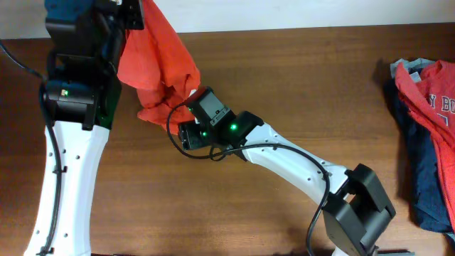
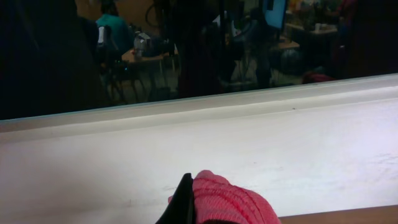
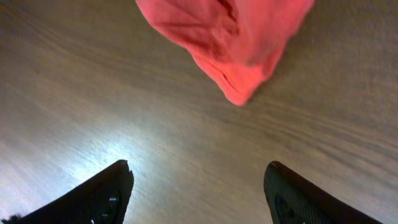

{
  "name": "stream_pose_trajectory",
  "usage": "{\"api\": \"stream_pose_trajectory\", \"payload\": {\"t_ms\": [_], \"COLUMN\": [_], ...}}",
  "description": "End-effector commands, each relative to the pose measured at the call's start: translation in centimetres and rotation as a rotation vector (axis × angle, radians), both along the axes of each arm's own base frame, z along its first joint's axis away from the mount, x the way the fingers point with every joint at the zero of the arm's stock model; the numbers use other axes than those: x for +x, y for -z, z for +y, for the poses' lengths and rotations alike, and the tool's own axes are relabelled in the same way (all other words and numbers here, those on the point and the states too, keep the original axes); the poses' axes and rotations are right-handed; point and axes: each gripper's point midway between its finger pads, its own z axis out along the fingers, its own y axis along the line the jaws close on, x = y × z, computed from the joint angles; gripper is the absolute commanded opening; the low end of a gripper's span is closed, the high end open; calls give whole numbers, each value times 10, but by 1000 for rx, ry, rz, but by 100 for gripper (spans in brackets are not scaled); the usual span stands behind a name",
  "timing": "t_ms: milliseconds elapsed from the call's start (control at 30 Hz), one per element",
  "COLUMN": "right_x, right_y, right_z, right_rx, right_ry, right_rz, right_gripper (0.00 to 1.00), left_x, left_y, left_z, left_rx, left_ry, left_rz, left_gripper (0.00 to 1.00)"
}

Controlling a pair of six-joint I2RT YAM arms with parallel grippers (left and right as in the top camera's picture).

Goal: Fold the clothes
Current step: 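Grasp the lower shirt edge with the right gripper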

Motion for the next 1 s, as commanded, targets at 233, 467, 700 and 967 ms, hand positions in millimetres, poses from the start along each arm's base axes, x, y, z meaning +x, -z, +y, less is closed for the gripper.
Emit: {"api": "stream_pose_trajectory", "payload": {"t_ms": [233, 467, 700, 967], "right_x": [43, 70, 93, 83], "right_y": [40, 60, 55, 55], "right_z": [30, 10, -10, 4], "right_rx": [54, -34, -25, 50], "right_ry": [44, 153, 214, 159], "right_rz": [-107, -180, -200, -139], "right_gripper": [72, 73, 73, 73], "left_x": [-19, -40, -59, -67], "left_y": [-32, -53, -66, -74], "left_z": [2, 4, 2, -15], "left_rx": [-22, -35, -73, -80], "left_ry": [-2, 1, 22, 65], "left_rz": [-72, -120, -139, -163], "left_gripper": [1, 1, 1, 1]}}
